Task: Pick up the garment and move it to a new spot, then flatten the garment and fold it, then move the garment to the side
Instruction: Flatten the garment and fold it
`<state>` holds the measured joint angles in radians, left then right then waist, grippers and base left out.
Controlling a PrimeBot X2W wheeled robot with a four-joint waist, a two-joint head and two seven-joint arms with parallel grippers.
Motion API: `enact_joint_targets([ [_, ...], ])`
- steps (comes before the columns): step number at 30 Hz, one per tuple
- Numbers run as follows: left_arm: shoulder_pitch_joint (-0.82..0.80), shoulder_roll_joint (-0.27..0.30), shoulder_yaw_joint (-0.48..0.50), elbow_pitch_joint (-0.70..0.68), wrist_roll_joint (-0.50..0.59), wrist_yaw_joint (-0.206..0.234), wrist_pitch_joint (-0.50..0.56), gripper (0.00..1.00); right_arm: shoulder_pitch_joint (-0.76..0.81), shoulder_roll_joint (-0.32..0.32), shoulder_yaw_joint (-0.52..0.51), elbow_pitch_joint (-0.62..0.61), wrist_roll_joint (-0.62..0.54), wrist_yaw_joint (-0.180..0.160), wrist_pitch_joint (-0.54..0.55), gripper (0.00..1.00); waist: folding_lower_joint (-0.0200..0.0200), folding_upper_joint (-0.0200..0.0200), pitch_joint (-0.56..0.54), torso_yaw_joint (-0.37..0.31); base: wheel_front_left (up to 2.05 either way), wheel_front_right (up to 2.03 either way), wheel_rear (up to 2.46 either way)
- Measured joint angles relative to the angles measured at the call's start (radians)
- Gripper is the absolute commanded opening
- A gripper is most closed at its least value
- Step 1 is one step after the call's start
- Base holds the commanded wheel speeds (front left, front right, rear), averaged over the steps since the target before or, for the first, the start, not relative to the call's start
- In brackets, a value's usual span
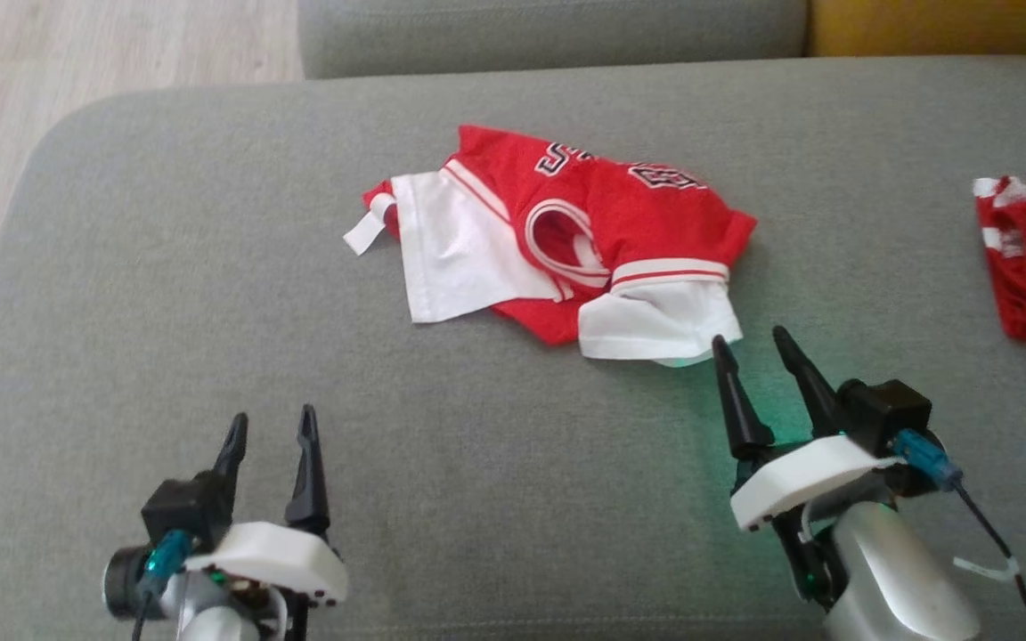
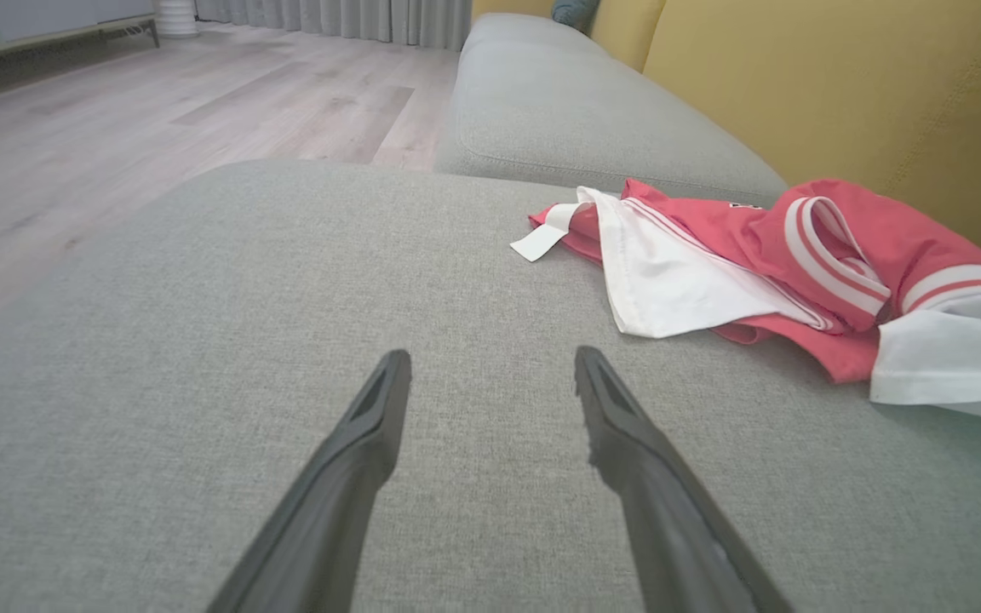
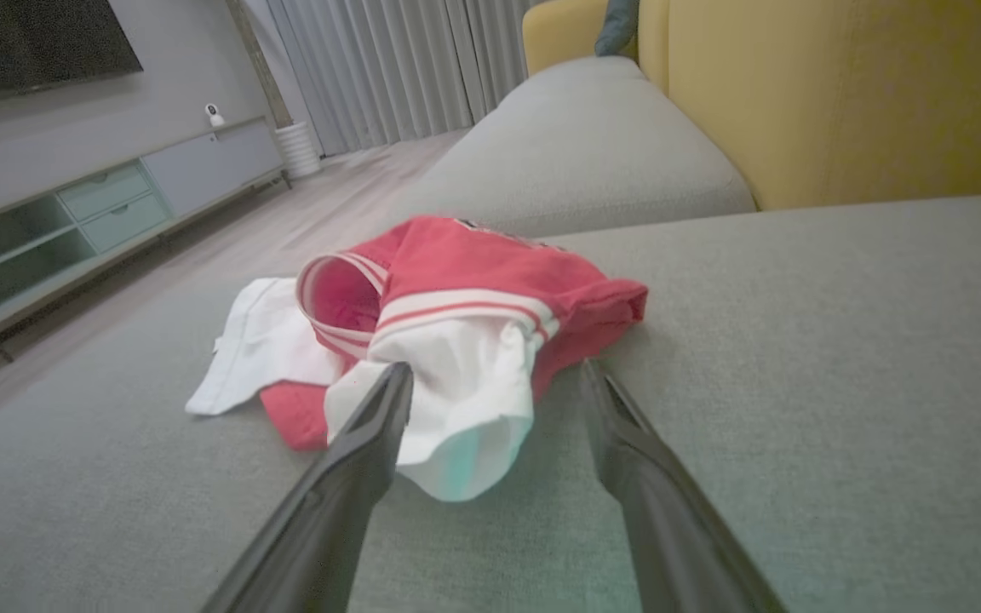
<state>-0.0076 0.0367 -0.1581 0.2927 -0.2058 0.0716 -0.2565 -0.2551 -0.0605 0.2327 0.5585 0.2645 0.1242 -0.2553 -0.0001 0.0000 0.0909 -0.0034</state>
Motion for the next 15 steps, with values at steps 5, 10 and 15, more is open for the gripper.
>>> enact_joint_targets([
  [5, -0.049, 0.0, -0.037, -0.017, -0.016, -0.002, 0.0, 1.0, -0.027, 0.0, -0.037, 0.066, -0.016, 0.0, 0.0, 1.0, 0.0, 0.0, 0.036, 0.038, 0.0, 0.0, 0.0],
  [10, -0.08, 0.001, -0.051, -0.024, -0.016, -0.003, 0.0, 1.0, -0.075, 0.0, -0.046, 0.116, -0.006, 0.0, 0.0, 1.0, 0.0, 0.0, 0.06, 0.087, 0.0, 0.0, 0.0],
  [15, -0.078, 0.001, -0.048, -0.023, -0.017, -0.001, 0.0, 1.0, -0.083, 0.002, -0.026, 0.134, 0.053, 0.0, 0.0, 0.0, 0.0, 0.0, 0.068, 0.12, 0.0, 0.0, 0.0],
])
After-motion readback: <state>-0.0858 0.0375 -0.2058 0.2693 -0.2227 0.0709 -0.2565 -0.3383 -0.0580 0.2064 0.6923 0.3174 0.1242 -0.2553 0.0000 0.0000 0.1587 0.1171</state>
